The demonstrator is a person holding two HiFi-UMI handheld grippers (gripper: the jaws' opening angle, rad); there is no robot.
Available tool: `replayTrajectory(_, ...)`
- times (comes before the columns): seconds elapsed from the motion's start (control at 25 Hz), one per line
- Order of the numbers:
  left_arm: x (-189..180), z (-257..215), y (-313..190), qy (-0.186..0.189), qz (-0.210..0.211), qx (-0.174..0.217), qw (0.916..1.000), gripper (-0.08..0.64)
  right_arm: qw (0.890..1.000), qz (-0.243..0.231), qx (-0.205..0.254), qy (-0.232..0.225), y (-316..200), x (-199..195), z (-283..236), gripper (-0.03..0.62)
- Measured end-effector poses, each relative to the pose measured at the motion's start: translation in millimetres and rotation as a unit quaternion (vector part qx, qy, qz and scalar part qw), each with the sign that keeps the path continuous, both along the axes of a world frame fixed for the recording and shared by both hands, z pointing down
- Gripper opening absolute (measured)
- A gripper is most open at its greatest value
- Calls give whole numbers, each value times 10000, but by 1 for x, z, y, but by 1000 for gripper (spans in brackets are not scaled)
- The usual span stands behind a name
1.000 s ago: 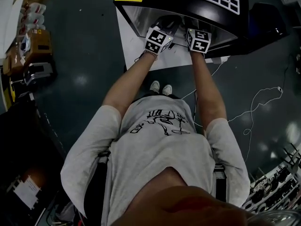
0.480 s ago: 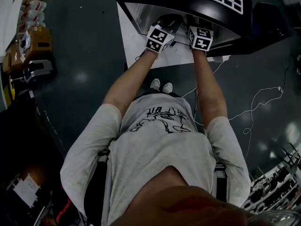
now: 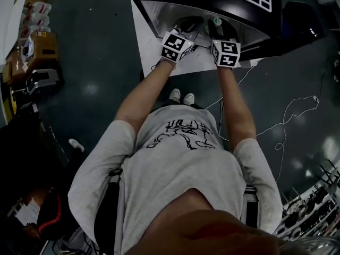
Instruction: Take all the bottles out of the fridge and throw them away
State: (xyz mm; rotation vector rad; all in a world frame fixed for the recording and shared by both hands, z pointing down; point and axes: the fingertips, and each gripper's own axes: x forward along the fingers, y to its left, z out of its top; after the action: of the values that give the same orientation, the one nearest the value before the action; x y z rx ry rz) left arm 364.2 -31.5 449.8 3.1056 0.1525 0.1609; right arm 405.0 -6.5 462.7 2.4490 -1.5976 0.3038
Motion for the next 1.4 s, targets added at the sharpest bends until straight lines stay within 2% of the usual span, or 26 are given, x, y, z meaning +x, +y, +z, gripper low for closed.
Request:
replayTrajectory(0.32,-22,-17,6,95,-44,-223,9997,9,9995,-311,83,-16,17,-30,-33,160)
replayTrajectory(0.84,-59,-81,41,356,288,-322,9984,9,9973,-714,192,11,49,-73,-87,160)
replayTrajectory(1.4,-99,-136,74,666,492,-246,9963,9,9950,-922,378,10,85,-115,-136,160)
